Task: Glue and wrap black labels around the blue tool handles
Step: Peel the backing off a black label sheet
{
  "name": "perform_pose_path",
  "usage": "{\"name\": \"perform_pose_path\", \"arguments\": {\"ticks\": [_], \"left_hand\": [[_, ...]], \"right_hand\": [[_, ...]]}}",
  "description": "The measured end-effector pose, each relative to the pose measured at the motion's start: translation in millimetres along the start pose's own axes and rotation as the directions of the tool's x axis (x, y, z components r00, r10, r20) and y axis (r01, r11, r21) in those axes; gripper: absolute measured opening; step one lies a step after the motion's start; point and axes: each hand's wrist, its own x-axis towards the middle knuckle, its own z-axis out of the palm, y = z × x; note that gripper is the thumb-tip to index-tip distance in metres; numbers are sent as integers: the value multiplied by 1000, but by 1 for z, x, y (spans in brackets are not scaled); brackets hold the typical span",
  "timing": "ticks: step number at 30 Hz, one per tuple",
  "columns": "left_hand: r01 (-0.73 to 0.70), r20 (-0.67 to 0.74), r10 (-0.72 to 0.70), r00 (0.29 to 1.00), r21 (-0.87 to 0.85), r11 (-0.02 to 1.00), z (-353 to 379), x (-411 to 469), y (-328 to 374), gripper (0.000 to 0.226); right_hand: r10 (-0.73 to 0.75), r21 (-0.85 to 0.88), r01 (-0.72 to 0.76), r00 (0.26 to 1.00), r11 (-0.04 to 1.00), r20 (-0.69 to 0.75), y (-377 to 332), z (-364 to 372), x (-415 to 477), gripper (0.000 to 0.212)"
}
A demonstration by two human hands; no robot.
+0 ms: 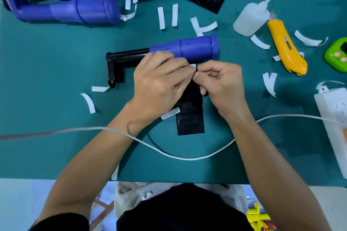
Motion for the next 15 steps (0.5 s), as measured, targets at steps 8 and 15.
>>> {"name": "perform_pose_path", "arguments": {"ticks": [8,15], "left_hand": [[77,91,-76,993,-8,997,-6,0,1,12],[96,100,-94,991,-14,995,-6,-2,4,12]], "right_hand": [[-91,-102,94,995,990,35,2,1,-1,21],[-154,-248,155,988,956,26,4,4,-5,11]]}}
